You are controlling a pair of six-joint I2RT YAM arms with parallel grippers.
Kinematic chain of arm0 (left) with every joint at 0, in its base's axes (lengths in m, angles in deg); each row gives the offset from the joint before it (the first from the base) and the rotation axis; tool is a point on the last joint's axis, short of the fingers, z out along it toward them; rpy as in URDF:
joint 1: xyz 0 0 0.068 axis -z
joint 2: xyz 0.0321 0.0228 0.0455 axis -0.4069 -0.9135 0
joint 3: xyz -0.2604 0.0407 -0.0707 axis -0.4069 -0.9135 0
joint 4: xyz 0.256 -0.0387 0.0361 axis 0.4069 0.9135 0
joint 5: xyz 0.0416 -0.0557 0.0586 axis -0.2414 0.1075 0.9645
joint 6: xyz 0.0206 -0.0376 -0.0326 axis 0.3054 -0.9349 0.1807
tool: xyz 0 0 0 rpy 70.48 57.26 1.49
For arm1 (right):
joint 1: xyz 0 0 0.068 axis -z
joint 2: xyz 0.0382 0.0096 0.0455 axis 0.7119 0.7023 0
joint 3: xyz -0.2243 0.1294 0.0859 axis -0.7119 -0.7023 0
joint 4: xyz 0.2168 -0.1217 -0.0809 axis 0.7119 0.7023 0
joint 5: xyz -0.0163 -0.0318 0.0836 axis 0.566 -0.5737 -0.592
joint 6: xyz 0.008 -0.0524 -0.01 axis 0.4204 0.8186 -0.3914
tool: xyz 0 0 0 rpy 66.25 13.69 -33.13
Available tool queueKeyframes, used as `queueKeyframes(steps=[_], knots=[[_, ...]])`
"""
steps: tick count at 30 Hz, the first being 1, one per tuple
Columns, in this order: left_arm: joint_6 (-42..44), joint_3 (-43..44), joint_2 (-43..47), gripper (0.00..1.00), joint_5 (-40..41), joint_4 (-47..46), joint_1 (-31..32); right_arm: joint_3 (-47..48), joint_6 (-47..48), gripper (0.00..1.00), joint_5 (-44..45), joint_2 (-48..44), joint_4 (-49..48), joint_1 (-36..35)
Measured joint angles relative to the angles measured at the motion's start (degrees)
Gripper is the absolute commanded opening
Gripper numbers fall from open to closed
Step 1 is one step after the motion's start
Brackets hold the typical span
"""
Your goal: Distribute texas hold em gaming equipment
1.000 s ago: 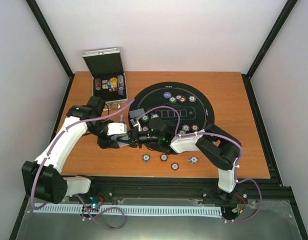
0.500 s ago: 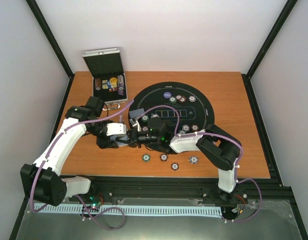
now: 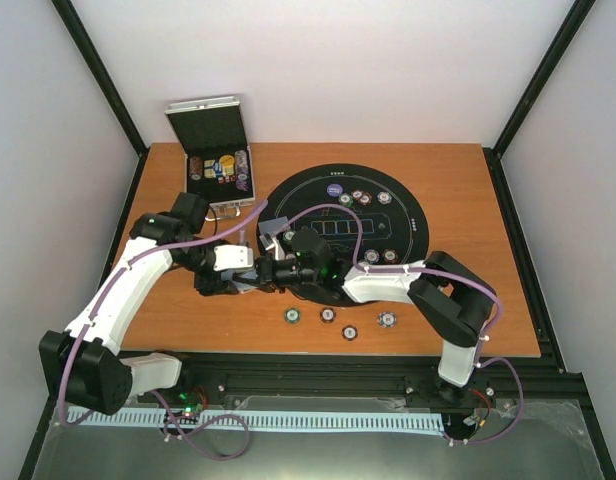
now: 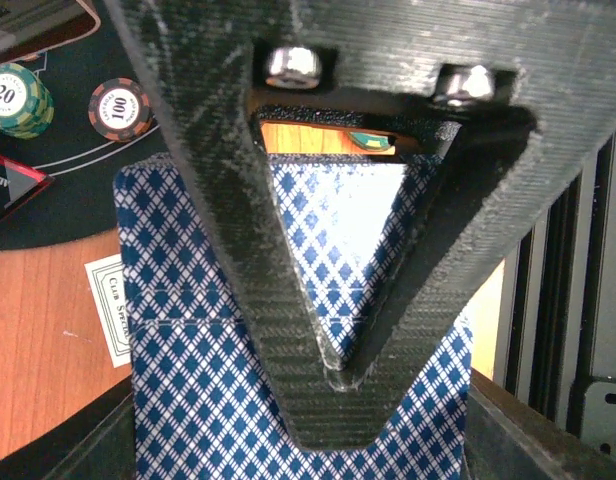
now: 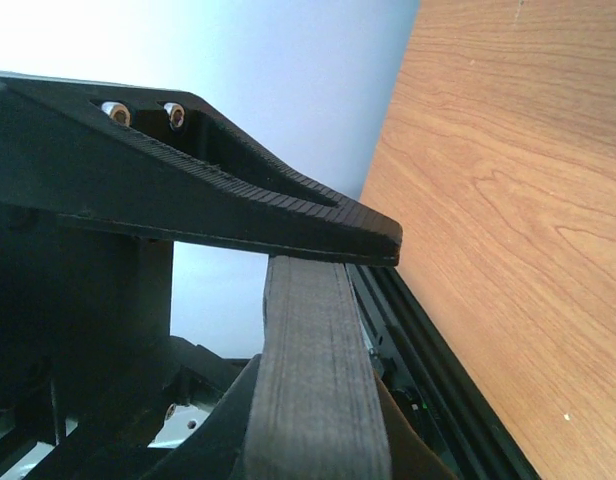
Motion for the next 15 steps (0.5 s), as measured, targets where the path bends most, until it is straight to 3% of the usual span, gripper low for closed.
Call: queueKeyframes(steps=[6,15], knots=[[0.0,-1.6,0.7,0.01,0.2,-2.1,0.2,1.4,2.6,0.20,1.4,-1.3,6.2,-0.2],[-0.5,-3.2,1.1,0.01,3.0,-2.4,0.3,2.2,5.9,0.44,4.3,-2.1,13.9,-0.3]])
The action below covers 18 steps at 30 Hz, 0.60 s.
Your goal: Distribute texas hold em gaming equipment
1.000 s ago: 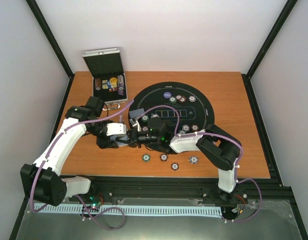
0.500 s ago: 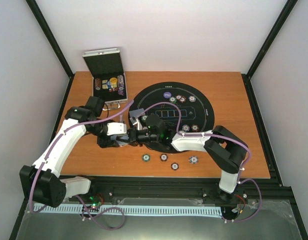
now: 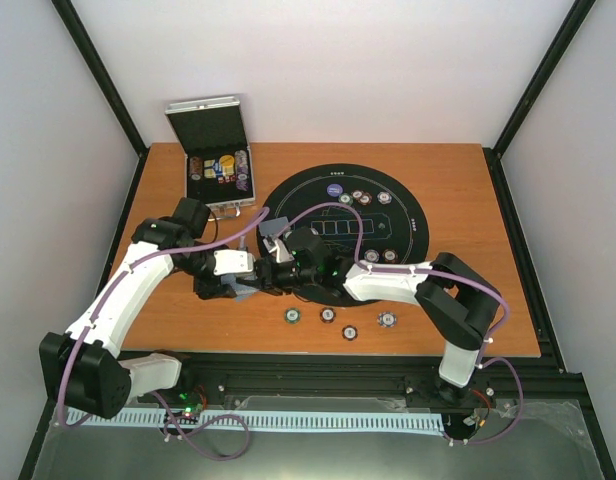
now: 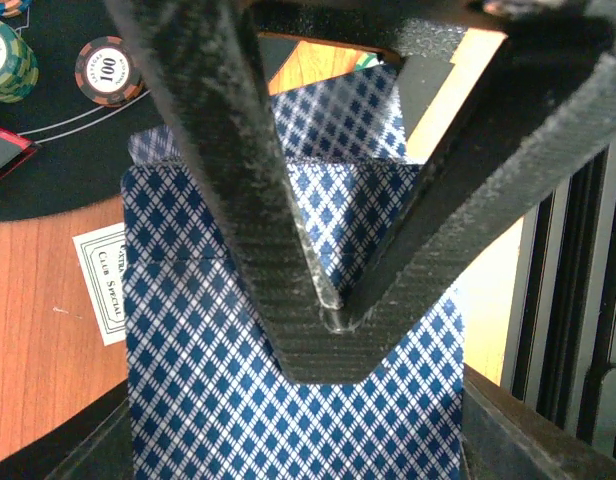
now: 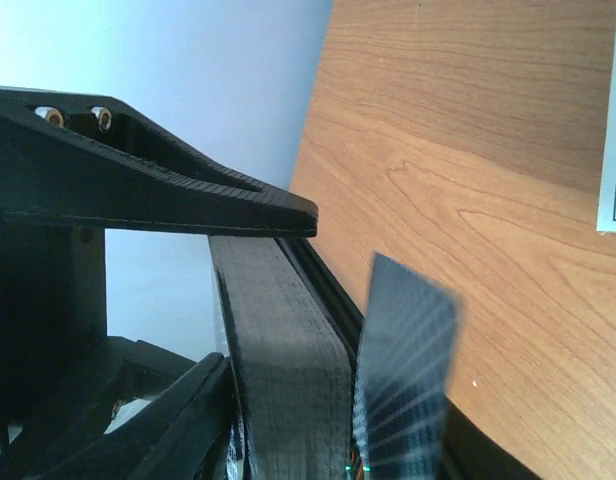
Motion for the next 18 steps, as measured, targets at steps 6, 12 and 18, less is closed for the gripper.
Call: queueKeyframes(steps=[6,12,18], knots=[[-0.1,0.0,0.0,0.01,0.6,0.2,0.0,0.2,0.3,0.46,0.9,-0.2,1.4,0.0],[-0.6,0.0,0.0,0.01,0.3,0.2,0.0,0.2,-1.7,0.40,0.2,0.4,-1.6,0.0],[-0.7,0.0,0.0,0.01,0.5,0.5,0.0,-0.1,-2.9,0.59,-0.2,1.3,-3.1,0.0]])
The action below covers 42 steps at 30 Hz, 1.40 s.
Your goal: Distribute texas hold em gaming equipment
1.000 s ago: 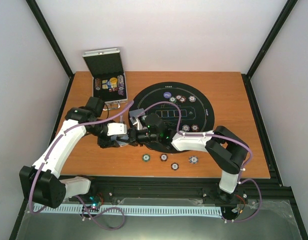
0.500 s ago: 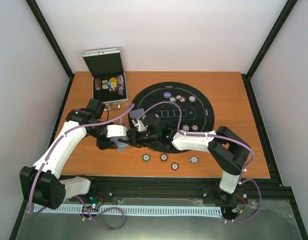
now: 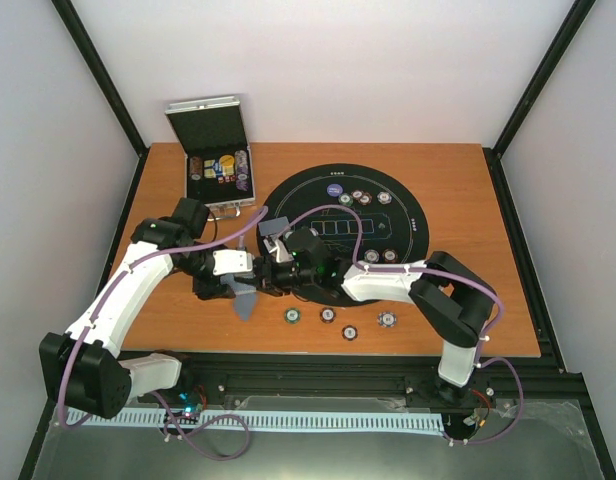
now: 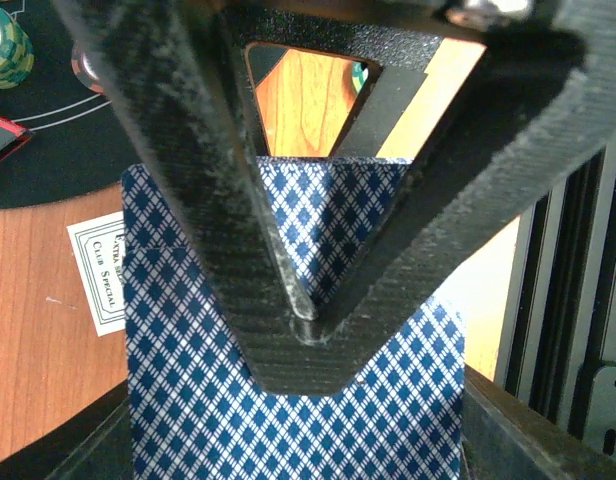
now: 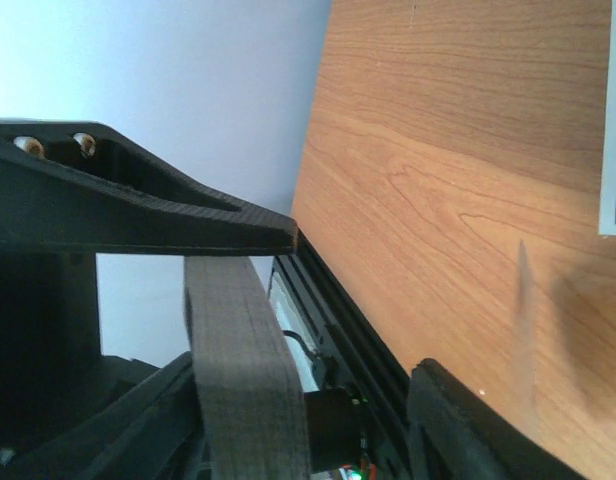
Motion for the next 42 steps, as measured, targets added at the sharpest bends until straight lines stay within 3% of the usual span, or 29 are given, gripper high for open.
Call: queueKeyframes(steps=[5,12,30,42], knots=[[0.0,0.0,0.0,0.01,0.0,0.7,0.0,-0.6,-0.5,0.78,-0.3,0.8,-1.2,0.0],[0.0,0.0,0.0,0.01,0.0,1.1,0.0,-0.6,-1.2,0.84,-0.2,2.2,-2.5,-0.2],[-0.1,1.0,-1.6,0.01,-0.2,2.2,0.0,2.4,-0.4,0.79,-1.3,5.8,-2.9,-1.3],[-0.2,1.6,-1.7,0.01,-1.0,2.5,0.0,-1.7,2.9,0.70,1.0,-0.2,0.4,0.3]])
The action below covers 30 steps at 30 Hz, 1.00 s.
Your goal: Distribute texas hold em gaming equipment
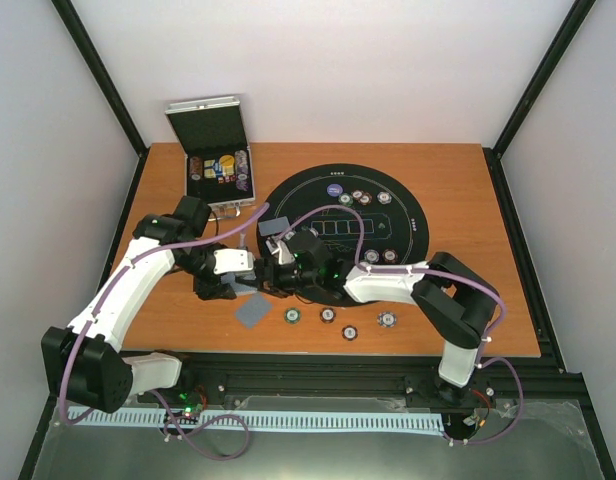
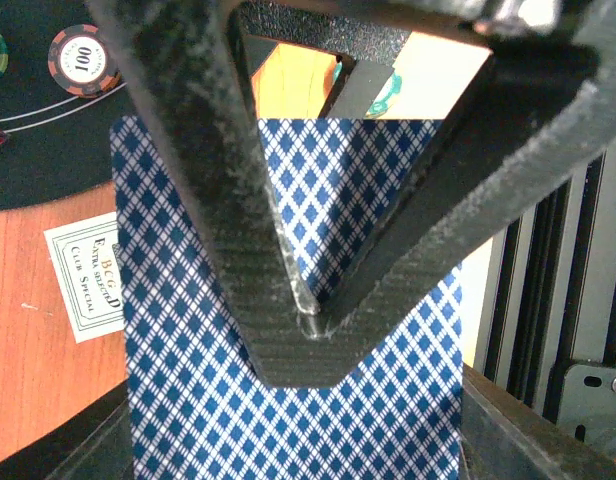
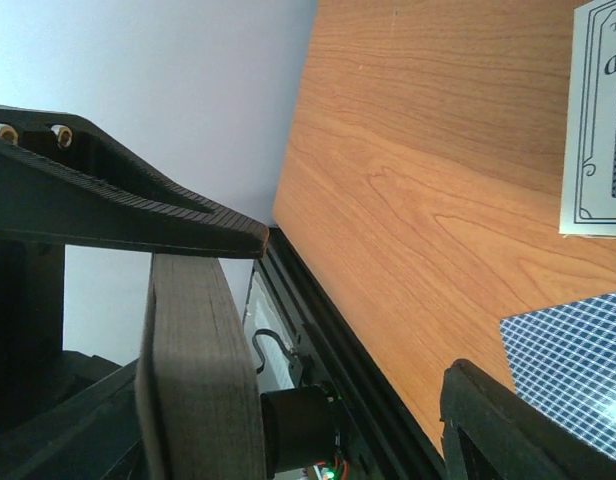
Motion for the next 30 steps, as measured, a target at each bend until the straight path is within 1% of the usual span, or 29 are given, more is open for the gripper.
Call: queueKeyframes(steps=[4,8,13,16,17,27,30], knots=[[-0.1,0.0,0.0,0.01,-0.2,0.0,0.0,-0.1,1.2,0.60,0.8,-1.6,2.3,0.1],[-0.2,0.0,0.0,0.01,-0.2,0.0,0.0,-0.2,2.3,0.55,2.1,-3.8,4.9,0.2],[-0.3,0.0,0.0,0.01,-0.2,0.0,0.0,-0.3,3.2,0.41,3.3,-5.7,7.4,0.5],[-0.3,0.0,0.0,0.01,-0.2,-0.1,0.0,-0.3,3.3,0.27,3.6,-6.5,7.9,0.5],[-0.3,0.0,0.0,0.01,-0.2,-0.1,0.0,-0.3,3.4,0.24,3.7,-6.7,8.1,0.5],[-0.7,0.0,0.0,0.01,-0.3,-0.6,0.0,-0.4,3.3,0.04,4.2,-8.8,9.4,0.9],[-0.7,0.0,0.0,0.01,-0.6,-0.9,0.0,-0.4,3.4,0.03,4.3,-9.4,10.3,1.0]])
